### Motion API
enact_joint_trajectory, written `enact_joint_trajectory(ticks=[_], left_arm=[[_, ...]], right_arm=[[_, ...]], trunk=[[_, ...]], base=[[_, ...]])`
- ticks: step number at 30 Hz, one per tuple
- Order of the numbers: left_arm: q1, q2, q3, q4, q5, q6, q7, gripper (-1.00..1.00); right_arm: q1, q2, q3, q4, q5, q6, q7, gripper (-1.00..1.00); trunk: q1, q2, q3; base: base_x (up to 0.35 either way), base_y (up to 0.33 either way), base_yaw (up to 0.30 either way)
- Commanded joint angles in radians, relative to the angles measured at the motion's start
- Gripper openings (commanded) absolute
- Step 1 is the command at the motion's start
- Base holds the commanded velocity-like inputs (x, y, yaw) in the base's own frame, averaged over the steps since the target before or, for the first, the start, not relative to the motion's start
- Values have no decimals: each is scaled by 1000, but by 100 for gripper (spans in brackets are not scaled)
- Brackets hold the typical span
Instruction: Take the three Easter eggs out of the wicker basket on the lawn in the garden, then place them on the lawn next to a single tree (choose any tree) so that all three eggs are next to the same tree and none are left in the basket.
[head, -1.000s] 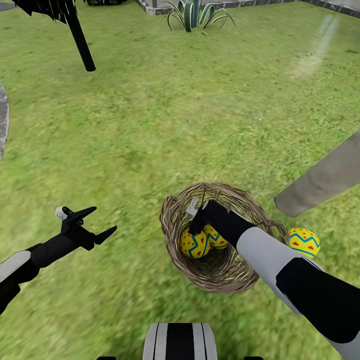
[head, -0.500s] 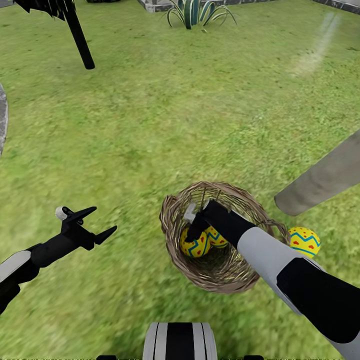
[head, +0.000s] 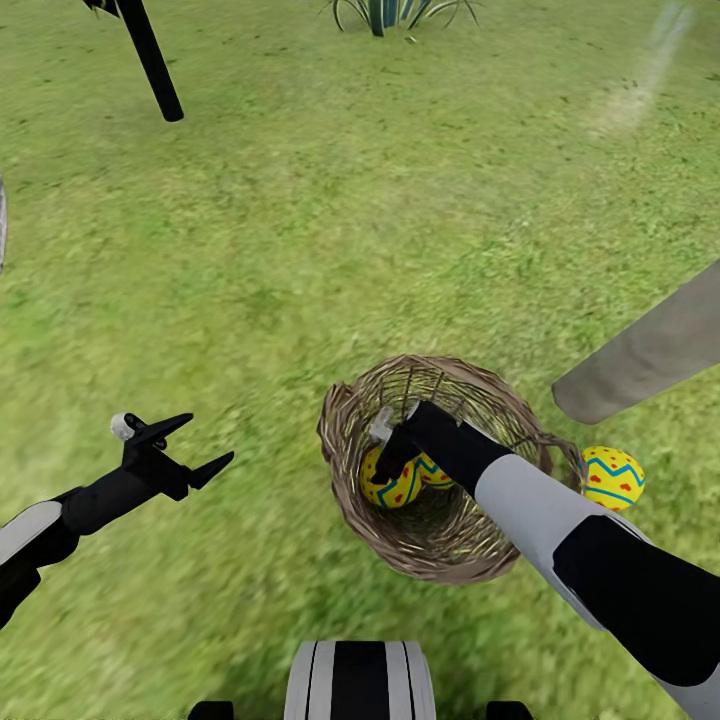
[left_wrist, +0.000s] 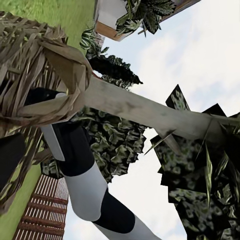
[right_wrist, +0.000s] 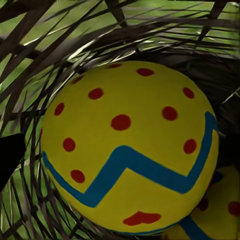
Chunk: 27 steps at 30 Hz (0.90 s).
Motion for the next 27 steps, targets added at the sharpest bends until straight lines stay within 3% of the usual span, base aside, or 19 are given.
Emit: enact_joint_trajectory(ticks=[1, 9, 12, 22, 27], left_arm=[[-1, 1, -3, 1, 3, 2, -5, 100], [-1, 0, -3, 23, 2, 2, -5, 100], [-1, -2, -3, 29, 3, 3, -6, 100], [-1, -5, -3, 32, 3, 3, -5, 100], [-1, -5, -3, 32, 3, 3, -6, 100]], right_arm=[[0, 0, 1, -1, 10, 3, -2, 100], [0, 5, 2, 3, 7, 11, -94, 100], [0, 6, 2, 3, 7, 12, -95, 100], [0, 11, 1, 3, 7, 9, -86, 100], [0, 11, 0, 3, 7, 9, -85, 100]], trunk=[[0, 0, -1], [1, -1, -12], [3, -2, -24], [3, -2, -24], [4, -2, -35]], base=[[0, 0, 0], [0, 0, 0], [0, 0, 0], [0, 0, 0], [0, 0, 0]])
